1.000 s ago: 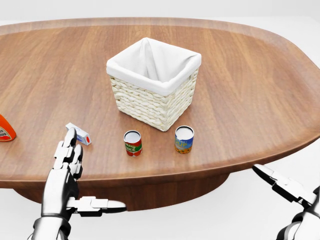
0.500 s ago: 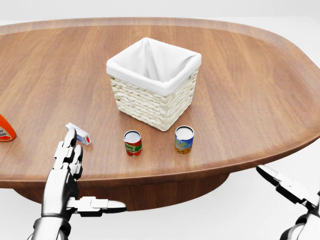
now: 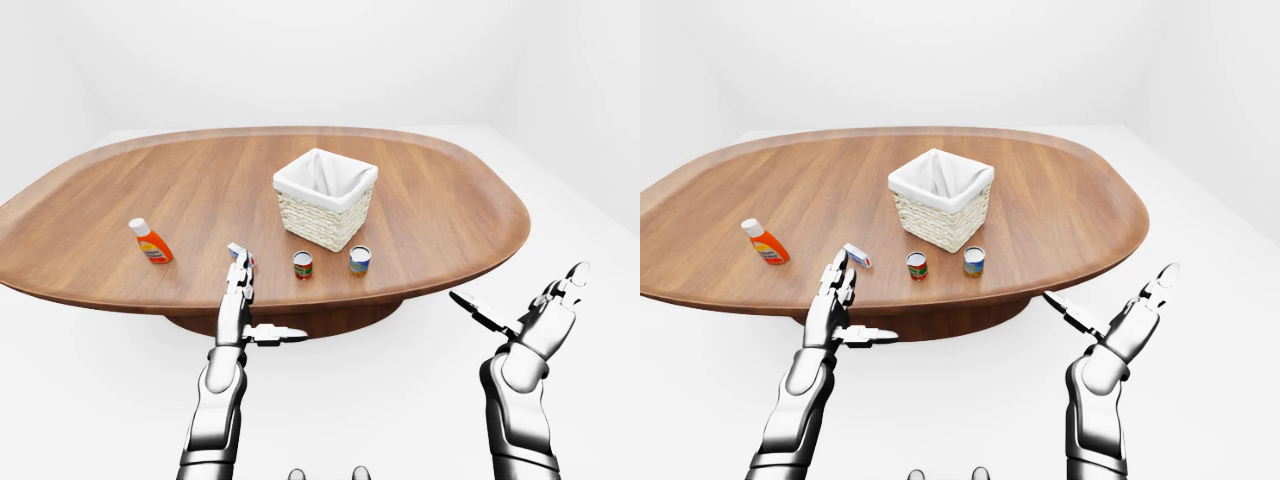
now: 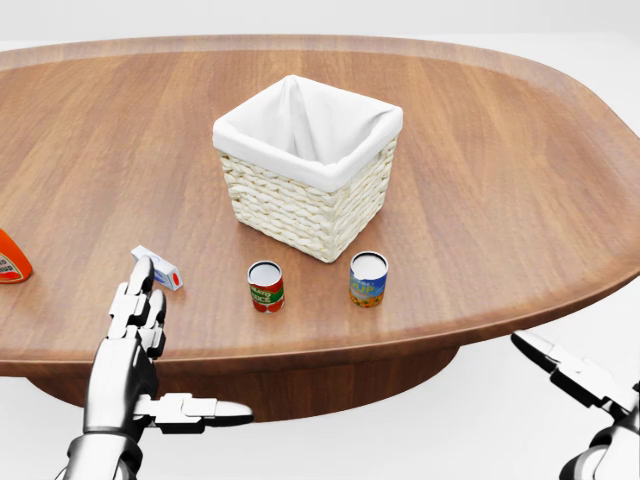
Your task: Pick up the alphabet soup and the cream cheese box, and put them in the basket.
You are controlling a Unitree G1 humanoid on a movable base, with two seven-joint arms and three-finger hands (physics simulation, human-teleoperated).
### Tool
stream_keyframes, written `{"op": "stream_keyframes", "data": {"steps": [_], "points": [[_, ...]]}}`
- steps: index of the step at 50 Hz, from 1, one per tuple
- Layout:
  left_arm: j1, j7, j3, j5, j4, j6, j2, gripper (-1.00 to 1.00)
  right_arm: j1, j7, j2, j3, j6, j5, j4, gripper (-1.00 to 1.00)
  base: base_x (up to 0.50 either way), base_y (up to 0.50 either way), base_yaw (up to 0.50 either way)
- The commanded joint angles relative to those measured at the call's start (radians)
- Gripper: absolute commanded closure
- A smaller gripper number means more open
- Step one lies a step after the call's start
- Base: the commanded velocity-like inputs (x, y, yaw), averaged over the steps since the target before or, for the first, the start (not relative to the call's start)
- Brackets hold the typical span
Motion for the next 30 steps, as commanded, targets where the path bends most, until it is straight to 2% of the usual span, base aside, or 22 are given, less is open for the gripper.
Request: {"op": "stream_keyframes", "data": {"steps": [1,3,7,8,9,13,15,17,18,20,22,25,26,27,29,30], "points": [[0.000,0.000,0.000,0.000,0.001,0.000,0.000,-1.00,-0.001,0.000,-0.001,0.001,0.002,0.000,0.001,-1.00,0.00,0.00,0.00],[-0.002,0.000,0.000,0.000,0.008,-0.006,0.000,-1.00,0.000,0.000,-0.001,0.001,0.002,-0.003,0.003,-1.00,0.00,0.00,0.00],[0.005,0.000,-0.002,0.001,-0.011,0.007,-0.001,-1.00,0.002,0.000,0.001,0.001,-0.003,-0.002,0.001,-1.00,0.00,0.00,0.00],[0.002,-0.001,0.000,0.000,0.000,-0.002,0.000,-1.00,0.001,0.000,0.000,0.001,-0.006,-0.004,0.005,-1.00,0.00,0.00,0.00],[0.008,0.001,-0.002,0.001,-0.018,0.010,-0.001,-1.00,0.000,0.000,0.000,0.001,-0.007,-0.003,0.006,-1.00,0.00,0.00,0.00],[0.003,0.007,0.013,-0.013,-0.025,0.017,0.000,-1.00,0.003,0.000,0.001,0.001,-0.003,-0.004,0.000,-1.00,0.00,0.00,0.00],[-0.002,0.009,0.016,-0.017,-0.010,0.006,0.002,-1.00,0.004,0.000,0.001,0.002,0.000,-0.004,-0.003,-1.00,0.00,0.00,0.00],[0.004,0.018,0.012,-0.008,-0.026,0.008,0.001,-1.00,0.001,0.000,0.001,0.003,-0.008,-0.007,0.007,-1.00,0.00,0.00,0.00],[0.011,0.042,0.020,0.005,-0.053,-0.008,0.002,-1.00,0.002,0.000,0.001,0.003,-0.004,-0.007,0.003,-1.00,0.00,0.00,0.00],[0.009,0.041,0.033,-0.022,-0.062,0.014,0.002,-1.00,0.001,0.000,0.001,0.003,-0.005,-0.007,0.005,-1.00,0.00,0.00,0.00],[-0.001,0.047,0.038,-0.023,-0.029,-0.012,0.005,-1.00,0.004,0.000,0.002,0.003,-0.004,-0.007,0.000,-1.00,0.00,0.00,0.00],[0.004,0.054,0.034,-0.016,-0.040,-0.011,0.006,-1.00,0.007,0.000,0.003,0.003,-0.001,-0.008,-0.006,-1.00,0.00,0.00,0.00],[-0.001,0.054,0.039,-0.022,-0.029,-0.018,0.007,-1.00,0.004,0.000,0.002,0.002,-0.002,-0.007,-0.002,-1.00,0.00,0.00,0.00],[0.004,0.058,0.039,-0.022,-0.048,-0.006,0.007,-1.00,0.002,0.000,0.002,0.002,-0.003,-0.007,0.001,-1.00,0.00,0.00,0.00],[0.002,0.061,0.041,-0.023,-0.042,-0.012,0.007,-1.00,0.002,0.000,0.001,0.002,-0.006,-0.006,0.004,-1.00,0.00,0.00,0.00],[0.005,0.064,0.041,-0.023,-0.055,-0.004,0.007,-1.00,0.000,0.000,0.001,0.002,-0.007,-0.007,0.006,-1.00,0.00,0.00,0.00]]}}
